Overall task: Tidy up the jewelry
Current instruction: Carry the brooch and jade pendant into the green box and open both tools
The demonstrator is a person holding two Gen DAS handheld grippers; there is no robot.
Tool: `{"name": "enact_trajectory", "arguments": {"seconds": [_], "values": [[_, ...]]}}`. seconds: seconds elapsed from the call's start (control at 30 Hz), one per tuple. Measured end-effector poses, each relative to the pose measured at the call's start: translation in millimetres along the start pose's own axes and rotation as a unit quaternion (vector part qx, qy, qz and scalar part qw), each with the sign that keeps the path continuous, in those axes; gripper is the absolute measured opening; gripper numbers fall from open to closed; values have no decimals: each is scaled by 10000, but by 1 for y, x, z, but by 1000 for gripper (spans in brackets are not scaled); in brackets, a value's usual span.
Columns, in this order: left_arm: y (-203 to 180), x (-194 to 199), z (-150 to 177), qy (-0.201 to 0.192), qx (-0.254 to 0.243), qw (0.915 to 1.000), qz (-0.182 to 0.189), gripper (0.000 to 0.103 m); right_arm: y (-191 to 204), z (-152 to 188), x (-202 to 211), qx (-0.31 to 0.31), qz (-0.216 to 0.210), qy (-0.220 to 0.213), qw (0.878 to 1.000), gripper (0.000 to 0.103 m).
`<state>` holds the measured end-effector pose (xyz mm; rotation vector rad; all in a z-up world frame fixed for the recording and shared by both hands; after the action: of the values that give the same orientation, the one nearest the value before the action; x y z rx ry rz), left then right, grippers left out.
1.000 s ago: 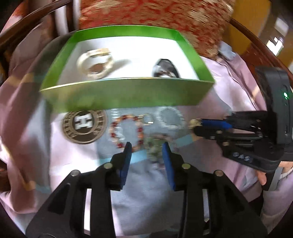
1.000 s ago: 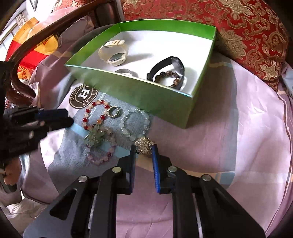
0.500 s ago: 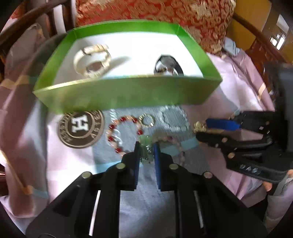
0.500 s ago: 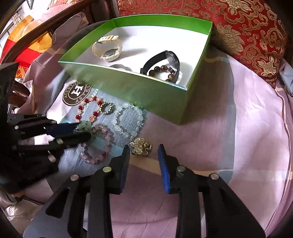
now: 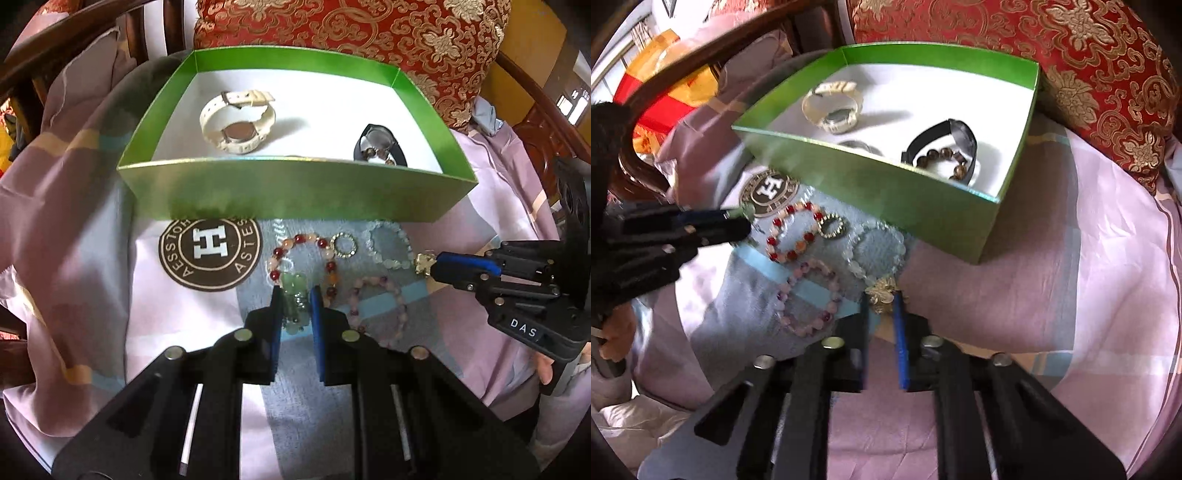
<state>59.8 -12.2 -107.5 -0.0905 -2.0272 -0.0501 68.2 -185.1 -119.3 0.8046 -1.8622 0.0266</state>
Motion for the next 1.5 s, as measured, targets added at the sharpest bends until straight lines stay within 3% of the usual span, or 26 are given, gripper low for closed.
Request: {"name": "enact_trajectory", "arguments": {"seconds": [0.2, 0.23, 0.27, 0.33, 0.57, 0.67, 0.93, 1.17, 1.3, 1.4, 1.5], "values": [[-1, 1, 1, -2, -12, 10000, 25, 15, -4, 2, -3, -69, 54, 94, 9999, 10], [-2, 0, 2, 2, -8, 10000, 34, 15, -6, 1, -3, -100, 56, 99, 9999, 13], [-2, 0, 2, 9, -10, 10000, 51, 15, -8, 1, -3, -132, 77, 99, 9998, 25], [-3, -1, 2, 29, -15, 10000, 72, 15, -7, 0, -2, -109, 103, 51, 9999, 36], [-7, -3, 3, 65, -58, 9999, 146, 15, 2, -2, -16, 66, 214, -80, 9997, 36], [-8, 1, 3, 27, -61, 9999, 148, 15, 3, -1, -19, 191, 299, -4, 9994, 26], [-6, 22, -4, -217, -60, 9996, 147, 15, 7, -5, -6, 185, -52, -211, 9996, 26], [1, 49, -37, -633, -81, 9979, 91, 15, 17, -22, 35, 234, -334, -763, 9963, 26], [3, 62, -69, -996, -176, 9948, -85, 15, 15, -50, 60, 140, -393, -1124, 9928, 26], [8, 60, -92, -1105, -125, 9937, -125, 15, 13, -76, 62, 228, -182, -1214, 9922, 26], [12, 44, -117, -1122, -86, 9935, -142, 15, 3, -93, 51, 10, -358, -1243, 9916, 26]]}}
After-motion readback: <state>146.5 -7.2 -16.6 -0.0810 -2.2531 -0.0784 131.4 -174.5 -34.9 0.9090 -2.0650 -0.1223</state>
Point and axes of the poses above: each gripper's, at about its wrist camera, not at the fingertips, and x roughly against the way its jaws point, y to its left, z to its underside, the point moved 4 cm from there along -x, roughly the way its jaws point, and after that the axes turned 6 degrees about -z, right-handed, at the moved point
